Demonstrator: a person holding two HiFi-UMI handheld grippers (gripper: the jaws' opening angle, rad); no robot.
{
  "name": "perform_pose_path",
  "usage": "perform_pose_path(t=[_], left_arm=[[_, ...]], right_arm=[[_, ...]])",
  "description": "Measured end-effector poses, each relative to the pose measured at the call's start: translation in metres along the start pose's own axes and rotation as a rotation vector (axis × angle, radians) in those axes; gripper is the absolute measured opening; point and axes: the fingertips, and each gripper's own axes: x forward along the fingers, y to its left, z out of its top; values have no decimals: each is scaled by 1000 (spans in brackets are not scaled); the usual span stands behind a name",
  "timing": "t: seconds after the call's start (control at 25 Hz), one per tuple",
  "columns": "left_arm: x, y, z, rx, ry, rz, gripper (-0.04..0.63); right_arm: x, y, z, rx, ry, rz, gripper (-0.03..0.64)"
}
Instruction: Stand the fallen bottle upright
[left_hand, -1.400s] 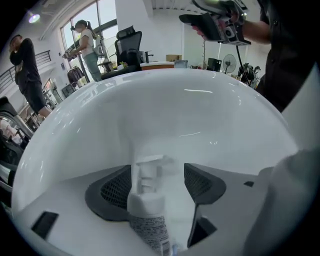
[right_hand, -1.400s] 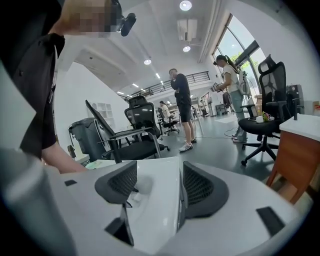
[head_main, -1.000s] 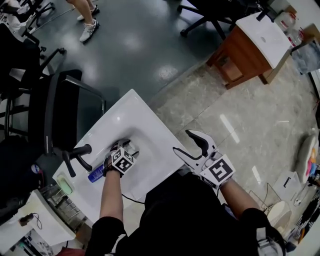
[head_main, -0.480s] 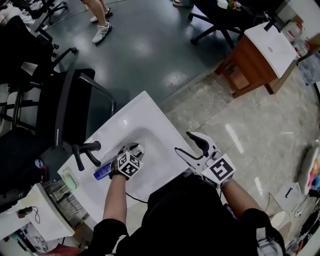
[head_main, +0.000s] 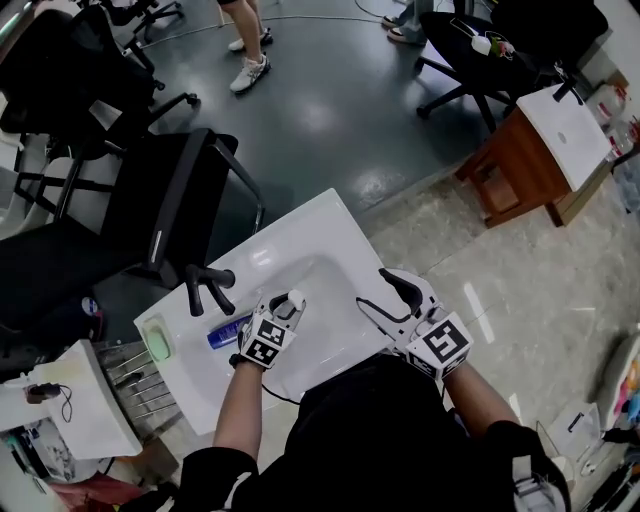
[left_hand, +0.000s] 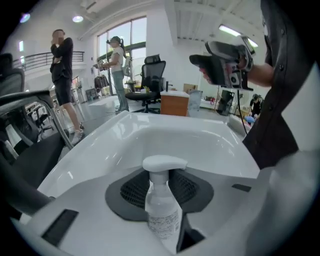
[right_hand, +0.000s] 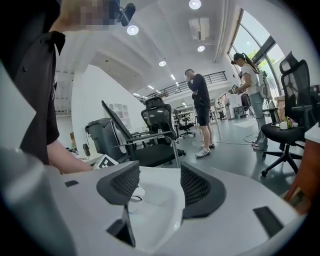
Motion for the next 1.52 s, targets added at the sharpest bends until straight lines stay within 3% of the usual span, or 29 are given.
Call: perform_pose_path(t=[0.24,0.44,0.76,0.88,1.08,1.52], left_arm=[[-19,-12,23,8,-71,26,127],[-44,-2,62,-88,-236,74,127],[-82,47,122,-158,-452,251,127],[-87,66,133,-162,-486,320,127],[-91,96,139,-266,-568,399,127],[-69,139,156,-286,-592,449,127]], right_arm=[[10,16,12,-7,3,35,270],[14,20,20,-14,-15,58,270],[17,16,17,-54,4,89,270],[18,15,15,-82,22,84,270],[17,0,13,-58,-12,70,270],[4,-42,-3,0,62,-15,270]])
